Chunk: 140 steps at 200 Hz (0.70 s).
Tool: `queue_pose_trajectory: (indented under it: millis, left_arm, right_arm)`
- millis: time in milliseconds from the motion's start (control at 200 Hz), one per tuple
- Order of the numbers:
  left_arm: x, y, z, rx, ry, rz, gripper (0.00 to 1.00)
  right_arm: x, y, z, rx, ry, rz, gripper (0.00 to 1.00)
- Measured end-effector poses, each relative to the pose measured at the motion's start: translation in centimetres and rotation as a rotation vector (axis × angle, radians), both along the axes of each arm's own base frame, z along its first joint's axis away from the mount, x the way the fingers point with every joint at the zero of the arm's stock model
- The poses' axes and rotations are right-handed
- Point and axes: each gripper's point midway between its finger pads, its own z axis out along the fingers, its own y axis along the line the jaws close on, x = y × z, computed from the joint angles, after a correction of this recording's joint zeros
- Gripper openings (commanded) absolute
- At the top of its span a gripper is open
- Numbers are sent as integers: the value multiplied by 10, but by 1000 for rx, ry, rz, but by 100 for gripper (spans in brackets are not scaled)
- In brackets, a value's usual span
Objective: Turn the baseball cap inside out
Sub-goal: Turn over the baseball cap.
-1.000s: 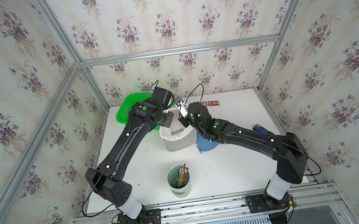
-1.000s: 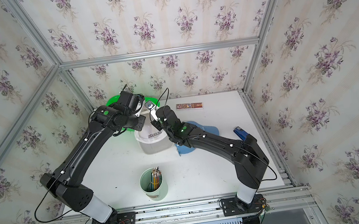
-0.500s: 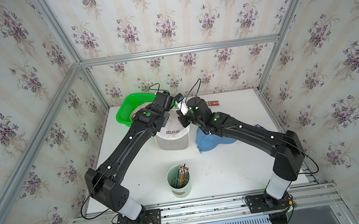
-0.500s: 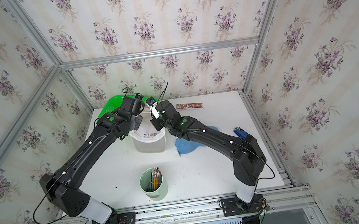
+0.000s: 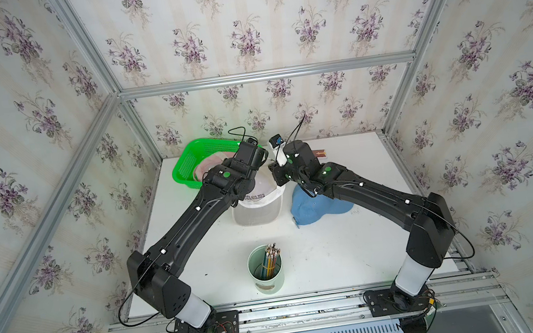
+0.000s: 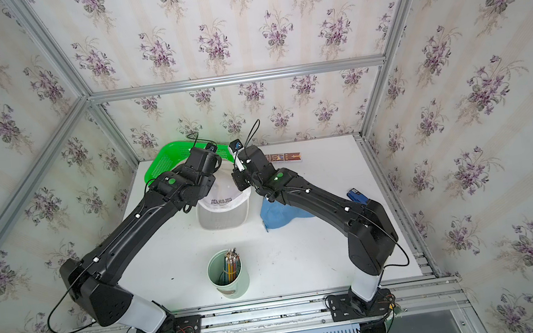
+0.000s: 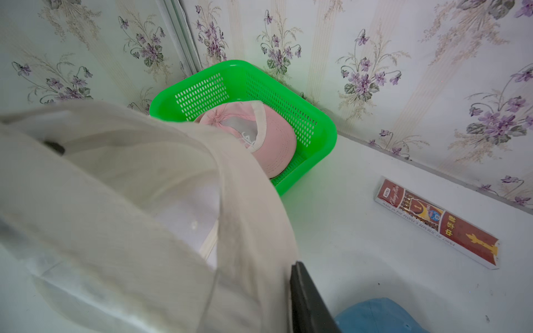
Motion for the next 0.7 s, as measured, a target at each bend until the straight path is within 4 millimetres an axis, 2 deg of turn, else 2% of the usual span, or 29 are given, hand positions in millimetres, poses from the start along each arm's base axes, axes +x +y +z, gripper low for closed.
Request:
queue_pose_trajectory:
  millis: [55,160,215,315,430,569,654,699]
  left_arm:
    - [0,-5,-1,-42,3,-5,0]
    - [0,-11,-8,-92,21,-2,0]
    - [1,-12,-13,-101,38,8,0]
    - [5,-6,-16,-130,60,45,0]
    - [10,0,-14,-172,73,78,0]
    - [13,-6,-14,-193,100,76,0]
    - [14,-9,-13,-199,114,72,0]
    - [14,-10,-12,-204,119,70,0]
  right_arm:
    - [-2,2,-4,8,7,13,40]
    - [-9,0,-9,13,21,32,46]
    - [-12,-2,-8,16,20,32,53]
    - [-18,-9,1,32,3,32,55]
    - [-36,-25,10,57,-24,29,57]
    - [-63,-44,-1,72,-20,24,56]
    - [-78,-45,-7,76,-12,42,45]
    - [-86,-39,-7,98,-4,65,38]
